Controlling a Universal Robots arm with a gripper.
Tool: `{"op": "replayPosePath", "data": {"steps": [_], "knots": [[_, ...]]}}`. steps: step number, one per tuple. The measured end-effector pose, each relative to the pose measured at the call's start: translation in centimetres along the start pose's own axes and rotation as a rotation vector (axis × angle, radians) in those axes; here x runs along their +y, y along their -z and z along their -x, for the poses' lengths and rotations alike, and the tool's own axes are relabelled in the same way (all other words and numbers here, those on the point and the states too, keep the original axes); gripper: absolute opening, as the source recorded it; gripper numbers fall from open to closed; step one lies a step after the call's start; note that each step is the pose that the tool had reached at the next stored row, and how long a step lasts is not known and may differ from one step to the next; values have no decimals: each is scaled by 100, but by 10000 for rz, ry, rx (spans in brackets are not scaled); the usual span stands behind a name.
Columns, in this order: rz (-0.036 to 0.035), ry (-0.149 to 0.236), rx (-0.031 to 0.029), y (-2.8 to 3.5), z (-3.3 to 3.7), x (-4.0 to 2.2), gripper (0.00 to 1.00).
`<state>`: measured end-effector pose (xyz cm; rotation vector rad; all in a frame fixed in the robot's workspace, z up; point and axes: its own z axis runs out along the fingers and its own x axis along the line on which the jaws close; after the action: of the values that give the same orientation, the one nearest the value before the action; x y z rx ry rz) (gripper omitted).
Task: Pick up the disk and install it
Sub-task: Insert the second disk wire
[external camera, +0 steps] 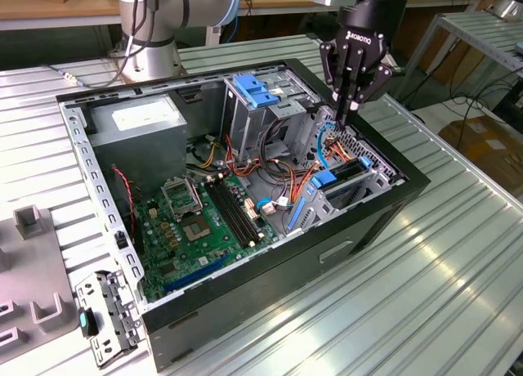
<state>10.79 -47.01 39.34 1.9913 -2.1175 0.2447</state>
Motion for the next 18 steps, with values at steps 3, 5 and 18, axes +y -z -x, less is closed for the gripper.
{"op": "replayPosePath", "data": {"steps": [3, 5, 18], "knots": [[64, 15, 25, 10, 59, -22, 25], [79, 18, 32, 6, 123, -31, 25], [79, 11, 188, -166, 210, -39, 11]]}}
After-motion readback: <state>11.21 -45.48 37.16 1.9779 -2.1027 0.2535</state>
